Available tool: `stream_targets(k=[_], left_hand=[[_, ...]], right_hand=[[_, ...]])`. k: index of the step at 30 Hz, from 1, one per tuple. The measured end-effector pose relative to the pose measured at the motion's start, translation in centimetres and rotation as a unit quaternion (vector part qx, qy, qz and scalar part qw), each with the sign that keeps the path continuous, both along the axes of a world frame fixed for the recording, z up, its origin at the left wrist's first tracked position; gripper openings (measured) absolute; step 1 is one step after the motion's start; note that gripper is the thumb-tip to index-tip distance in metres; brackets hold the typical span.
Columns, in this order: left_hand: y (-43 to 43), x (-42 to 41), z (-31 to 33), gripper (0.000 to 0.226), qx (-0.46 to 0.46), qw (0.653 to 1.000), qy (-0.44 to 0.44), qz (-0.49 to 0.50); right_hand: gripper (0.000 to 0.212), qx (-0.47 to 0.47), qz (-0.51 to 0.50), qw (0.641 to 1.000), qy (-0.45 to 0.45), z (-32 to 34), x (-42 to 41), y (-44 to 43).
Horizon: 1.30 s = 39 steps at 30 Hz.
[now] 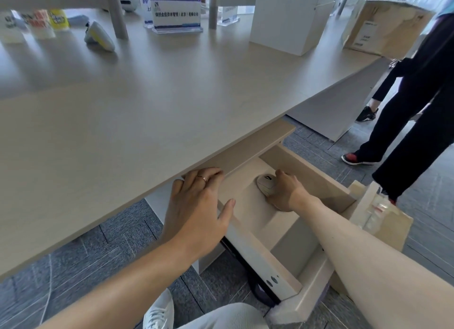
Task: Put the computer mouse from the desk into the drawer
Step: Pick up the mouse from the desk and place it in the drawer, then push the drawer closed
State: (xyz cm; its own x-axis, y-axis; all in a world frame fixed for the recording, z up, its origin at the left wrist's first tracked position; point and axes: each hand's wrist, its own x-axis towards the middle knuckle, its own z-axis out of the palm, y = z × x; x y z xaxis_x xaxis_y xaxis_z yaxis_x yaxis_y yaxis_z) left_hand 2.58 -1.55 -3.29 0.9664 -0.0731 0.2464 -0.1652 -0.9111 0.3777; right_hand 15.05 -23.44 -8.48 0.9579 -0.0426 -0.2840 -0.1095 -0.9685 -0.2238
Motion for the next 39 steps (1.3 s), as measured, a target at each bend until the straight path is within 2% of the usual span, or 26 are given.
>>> stream_targets(k=[7, 10, 13, 16, 18, 19, 22, 24, 27, 32, 35, 39], left_hand=[[0.1, 0.1, -0.4, 0.056, 0.01, 1.0, -0.002, -0.003], [0.1, 0.0, -0.5, 0.055, 0.016, 1.0, 0.0, -0.001], [0.0, 0.1, -0.4, 0.053, 0.02, 1.0, 0.003, 0.002], [-0.1, 0.1, -0.2, 0.055, 0.026, 1.0, 0.01, 0.003], [-0.2, -0.1, 0.0, 0.056, 0.033, 0.999, 0.017, 0.007], [-0.3, -0.1, 0.1, 0.057, 0.036, 0.999, 0.021, 0.009], [-0.7, -0.4, 0.5, 0.06, 0.044, 0.998, 0.032, 0.014], [-0.7, -0.5, 0.7, 0.06, 0.039, 0.999, 0.035, 0.015], [-0.5, -0.6, 1.0, 0.061, 0.03, 0.999, 0.044, 0.008], [-0.5, -0.7, 1.2, 0.062, 0.025, 0.998, 0.053, 0.006], [-0.8, -0.8, 1.2, 0.061, 0.03, 0.998, 0.048, 0.011], [-1.0, -0.8, 0.9, 0.061, 0.037, 0.998, 0.037, 0.018]], right_hand=[[0.058, 0.019, 0.017, 0.999, -0.026, -1.0, -0.1, 0.2], [0.08, 0.03, 0.017, 0.999, -0.017, -0.7, -0.5, 0.2], [0.098, 0.068, 0.003, 0.995, -0.077, 2.0, -1.7, -0.2], [0.089, 0.144, -0.076, 0.968, -0.193, 5.6, -4.5, -2.7], [0.08, 0.188, -0.181, 0.927, -0.27, 7.0, -7.1, -5.5], [0.079, 0.224, -0.245, 0.902, -0.275, 7.2, -8.4, -6.8], [0.078, 0.378, -0.407, 0.812, -0.178, 6.0, -11.3, -9.4], [0.068, 0.454, -0.427, 0.773, -0.116, 5.1, -12.2, -9.1], [0.051, 0.49, -0.412, 0.762, -0.1, 5.3, -13.0, -7.4], [0.046, 0.521, -0.408, 0.742, -0.109, 6.2, -12.9, -6.0], [0.046, 0.527, -0.406, 0.739, -0.107, 5.7, -12.2, -5.0], [0.061, 0.544, -0.401, 0.731, -0.098, 2.7, -9.5, -5.5]])
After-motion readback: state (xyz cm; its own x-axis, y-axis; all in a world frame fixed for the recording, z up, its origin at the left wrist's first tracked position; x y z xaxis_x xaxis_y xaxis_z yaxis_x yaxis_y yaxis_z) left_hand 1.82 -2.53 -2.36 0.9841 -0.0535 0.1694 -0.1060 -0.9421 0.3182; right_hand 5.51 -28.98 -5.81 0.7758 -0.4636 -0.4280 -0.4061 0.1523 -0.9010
